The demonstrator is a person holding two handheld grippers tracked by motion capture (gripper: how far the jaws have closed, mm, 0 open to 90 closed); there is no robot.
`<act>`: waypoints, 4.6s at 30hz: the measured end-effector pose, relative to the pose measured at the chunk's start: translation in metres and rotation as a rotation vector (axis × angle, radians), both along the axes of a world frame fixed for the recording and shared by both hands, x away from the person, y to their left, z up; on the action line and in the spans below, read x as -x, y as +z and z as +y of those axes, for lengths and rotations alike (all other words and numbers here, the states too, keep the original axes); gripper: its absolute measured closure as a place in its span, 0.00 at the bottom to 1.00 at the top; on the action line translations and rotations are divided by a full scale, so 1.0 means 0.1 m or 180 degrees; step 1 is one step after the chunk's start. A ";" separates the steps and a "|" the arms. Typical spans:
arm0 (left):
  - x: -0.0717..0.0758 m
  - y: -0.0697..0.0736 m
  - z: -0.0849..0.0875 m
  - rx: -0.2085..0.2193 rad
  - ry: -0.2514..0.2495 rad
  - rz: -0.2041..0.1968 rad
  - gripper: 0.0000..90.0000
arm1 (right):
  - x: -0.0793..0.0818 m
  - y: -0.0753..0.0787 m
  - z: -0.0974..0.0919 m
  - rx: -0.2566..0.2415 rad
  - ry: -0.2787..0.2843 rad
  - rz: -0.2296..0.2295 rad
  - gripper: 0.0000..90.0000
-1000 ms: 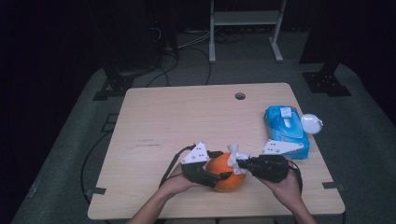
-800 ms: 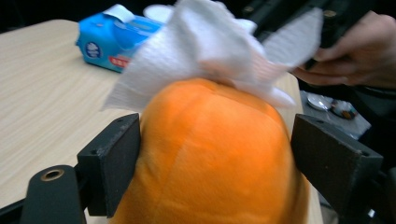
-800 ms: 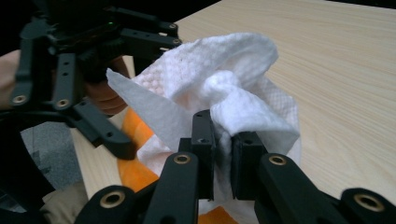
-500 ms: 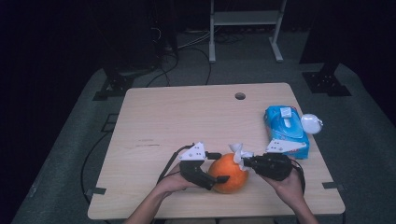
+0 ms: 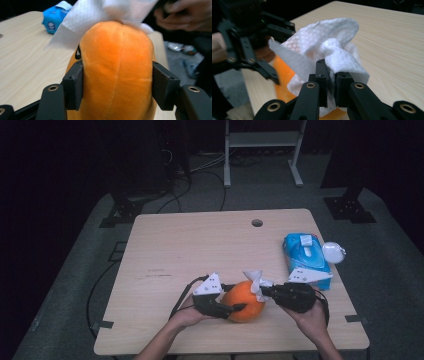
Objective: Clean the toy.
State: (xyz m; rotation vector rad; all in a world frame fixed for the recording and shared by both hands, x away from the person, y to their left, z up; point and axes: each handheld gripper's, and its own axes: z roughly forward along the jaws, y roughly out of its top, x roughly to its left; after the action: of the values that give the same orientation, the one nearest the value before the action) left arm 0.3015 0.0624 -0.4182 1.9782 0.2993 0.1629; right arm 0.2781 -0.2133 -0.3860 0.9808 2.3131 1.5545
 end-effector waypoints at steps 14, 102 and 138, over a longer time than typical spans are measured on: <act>-0.02 -0.12 -0.01 0.0053 0.0003 0.0135 0.31 | -0.02 -0.10 -0.02 0.0256 -0.0144 -0.0008 0.92; -0.20 -0.22 0.16 0.0204 0.0085 0.0399 0.27 | 0.06 -0.06 0.17 0.0201 0.0115 -0.0104 0.92; 0.01 -0.16 -0.12 0.0016 0.0017 0.0124 0.28 | 0.07 0.02 0.26 0.0288 0.0111 -0.0118 0.93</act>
State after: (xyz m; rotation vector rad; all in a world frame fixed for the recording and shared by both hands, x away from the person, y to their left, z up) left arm 0.3004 0.0507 -0.4346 1.9775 0.3299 0.1269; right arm 0.2708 -0.1869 -0.3842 0.8872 2.3645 1.4540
